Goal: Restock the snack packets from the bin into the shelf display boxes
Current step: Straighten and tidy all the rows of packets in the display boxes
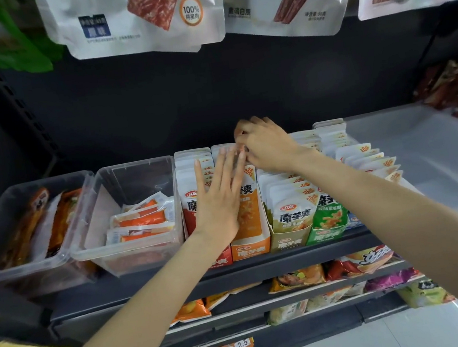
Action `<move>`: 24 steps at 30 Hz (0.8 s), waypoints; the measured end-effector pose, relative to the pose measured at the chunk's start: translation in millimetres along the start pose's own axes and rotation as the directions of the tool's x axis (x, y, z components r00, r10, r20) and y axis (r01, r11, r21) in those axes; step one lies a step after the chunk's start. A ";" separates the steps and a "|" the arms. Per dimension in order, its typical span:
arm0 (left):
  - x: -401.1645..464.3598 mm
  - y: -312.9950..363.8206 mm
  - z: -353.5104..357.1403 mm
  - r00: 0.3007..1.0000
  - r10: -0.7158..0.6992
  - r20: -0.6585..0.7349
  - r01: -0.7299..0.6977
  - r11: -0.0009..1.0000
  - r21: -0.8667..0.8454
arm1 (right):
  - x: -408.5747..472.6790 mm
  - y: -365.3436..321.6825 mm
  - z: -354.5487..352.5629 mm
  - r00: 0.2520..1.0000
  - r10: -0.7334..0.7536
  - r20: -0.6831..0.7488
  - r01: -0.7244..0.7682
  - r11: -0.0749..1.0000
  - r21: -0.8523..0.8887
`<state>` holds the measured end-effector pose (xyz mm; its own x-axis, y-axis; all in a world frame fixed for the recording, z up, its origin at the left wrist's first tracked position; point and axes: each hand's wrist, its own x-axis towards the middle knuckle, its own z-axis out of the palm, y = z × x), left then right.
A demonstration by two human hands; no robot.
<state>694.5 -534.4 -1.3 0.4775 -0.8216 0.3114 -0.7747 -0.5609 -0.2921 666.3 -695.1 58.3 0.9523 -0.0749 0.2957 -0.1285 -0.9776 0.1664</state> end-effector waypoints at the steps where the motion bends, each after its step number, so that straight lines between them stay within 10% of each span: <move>1: -0.2 0.1 2.2 1.000 0.001 -0.015 -0.002 1.000 -0.004 | -0.1 -0.7 0.4 1.000 0.006 0.006 -0.006 1.000 0.016; 5: -3.9 -4.9 -1.5 0.984 0.058 -0.168 -0.132 0.873 -0.470 | -11.2 13.6 -32.2 0.982 0.162 -0.094 -0.123 0.935 0.332; 9: -25.6 12.5 -44.8 0.957 -0.202 0.208 0.209 -0.018 -0.978 | -80.9 7.3 -80.0 0.762 0.627 -0.161 -0.181 0.445 0.877; 11: -30.7 31.2 -51.4 0.932 -0.065 0.356 0.338 -0.194 -0.921 | -111.3 -5.3 -78.2 0.733 0.672 -0.106 -0.230 0.392 0.891; 16: -27.7 55.0 -47.4 0.935 -0.056 0.351 0.339 -0.155 -0.928 | -116.9 -2.7 -58.0 0.864 0.498 -0.071 -0.335 0.675 0.657; 24: -17.7 54.3 -37.5 0.966 -0.068 0.251 0.260 0.228 -0.939 | -46.3 47.5 -36.8 0.979 0.030 0.202 -0.070 0.978 0.196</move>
<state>628.5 -546.5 11.2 0.6176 -0.7808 0.0940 -0.4416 -0.2454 0.8630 605.9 -730.7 87.1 0.9843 -0.1422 0.1049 -0.1385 -0.9895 -0.0421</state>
